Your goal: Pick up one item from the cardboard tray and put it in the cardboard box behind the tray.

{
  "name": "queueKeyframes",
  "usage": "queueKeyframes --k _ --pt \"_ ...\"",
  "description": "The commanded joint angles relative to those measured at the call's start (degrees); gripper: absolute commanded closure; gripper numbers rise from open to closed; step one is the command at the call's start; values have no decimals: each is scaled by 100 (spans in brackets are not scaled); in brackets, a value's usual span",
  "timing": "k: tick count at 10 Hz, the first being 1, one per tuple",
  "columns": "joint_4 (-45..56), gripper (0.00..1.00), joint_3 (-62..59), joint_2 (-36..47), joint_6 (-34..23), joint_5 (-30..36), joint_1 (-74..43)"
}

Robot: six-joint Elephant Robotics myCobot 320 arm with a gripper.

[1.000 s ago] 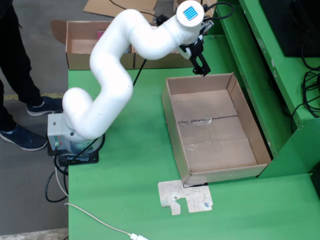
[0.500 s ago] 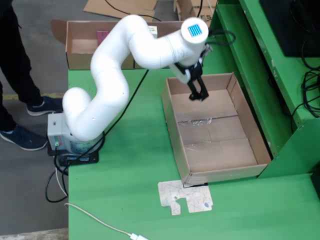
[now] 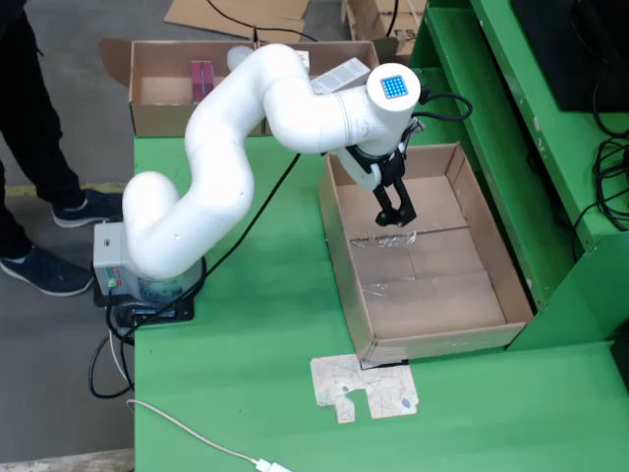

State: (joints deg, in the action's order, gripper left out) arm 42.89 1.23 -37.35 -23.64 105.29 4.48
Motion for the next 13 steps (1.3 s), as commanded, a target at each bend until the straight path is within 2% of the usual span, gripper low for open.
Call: queueKeyframes --k 1,3,4,5,7,8,9,13 --pt "-5 0 -123 73 -226 1 -312" --pt "7 0 -123 78 -202 30 -469" --pt "129 0 -123 251 310 382 -579" --pt "129 0 -123 251 310 382 -579" --pt "258 0 -123 440 829 686 -573" --pt "258 0 -123 440 829 686 -573" --pt "491 0 -123 611 1501 993 -603" --pt "598 0 -123 652 1691 1056 -623"
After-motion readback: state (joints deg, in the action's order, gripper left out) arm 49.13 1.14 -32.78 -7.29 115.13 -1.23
